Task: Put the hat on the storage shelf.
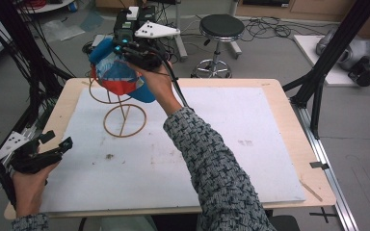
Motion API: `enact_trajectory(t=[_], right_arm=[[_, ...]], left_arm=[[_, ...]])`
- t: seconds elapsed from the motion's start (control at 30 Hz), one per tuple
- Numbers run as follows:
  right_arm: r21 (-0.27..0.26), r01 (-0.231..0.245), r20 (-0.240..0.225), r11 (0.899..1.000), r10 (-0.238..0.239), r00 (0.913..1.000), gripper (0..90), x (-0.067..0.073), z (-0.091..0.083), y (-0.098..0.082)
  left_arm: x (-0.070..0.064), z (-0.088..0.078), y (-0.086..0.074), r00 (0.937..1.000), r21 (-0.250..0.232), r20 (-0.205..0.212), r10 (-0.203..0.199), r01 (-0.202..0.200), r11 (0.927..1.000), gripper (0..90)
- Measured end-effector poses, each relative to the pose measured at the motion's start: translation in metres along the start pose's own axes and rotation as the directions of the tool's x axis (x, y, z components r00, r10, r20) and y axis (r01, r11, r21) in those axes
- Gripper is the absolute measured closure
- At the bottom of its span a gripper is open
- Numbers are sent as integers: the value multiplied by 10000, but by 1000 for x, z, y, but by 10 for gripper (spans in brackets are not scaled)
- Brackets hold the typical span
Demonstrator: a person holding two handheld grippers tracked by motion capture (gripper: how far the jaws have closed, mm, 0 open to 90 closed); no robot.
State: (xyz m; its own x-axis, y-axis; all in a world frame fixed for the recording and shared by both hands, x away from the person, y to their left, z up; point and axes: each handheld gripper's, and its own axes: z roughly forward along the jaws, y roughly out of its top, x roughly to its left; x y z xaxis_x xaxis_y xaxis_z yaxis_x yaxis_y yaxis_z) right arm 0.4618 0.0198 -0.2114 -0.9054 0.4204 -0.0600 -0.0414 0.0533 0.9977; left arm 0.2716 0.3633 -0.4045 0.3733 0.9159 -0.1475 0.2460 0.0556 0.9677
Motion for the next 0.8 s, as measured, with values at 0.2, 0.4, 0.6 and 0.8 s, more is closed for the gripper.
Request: enact_trajectory(t=[0.2,0.4,0.6,0.8], right_arm=[[177,153,-267,9997,-148,9995,885,9,14,0],[391,171,-466,9991,-152,9988,884,18,27,-1],[379,249,-712,9990,-222,9972,884,26,37,3],[708,355,-798,9969,-298,9964,883,33,45,1]], left_arm=[[0,0,0,10000,-46,9,-31,31,10000,214],[1,-1,0,10000,-55,35,-33,33,10000,214],[1,0,0,10000,-64,55,-40,41,10000,214],[0,0,0,9999,-72,88,-50,51,10000,214]])
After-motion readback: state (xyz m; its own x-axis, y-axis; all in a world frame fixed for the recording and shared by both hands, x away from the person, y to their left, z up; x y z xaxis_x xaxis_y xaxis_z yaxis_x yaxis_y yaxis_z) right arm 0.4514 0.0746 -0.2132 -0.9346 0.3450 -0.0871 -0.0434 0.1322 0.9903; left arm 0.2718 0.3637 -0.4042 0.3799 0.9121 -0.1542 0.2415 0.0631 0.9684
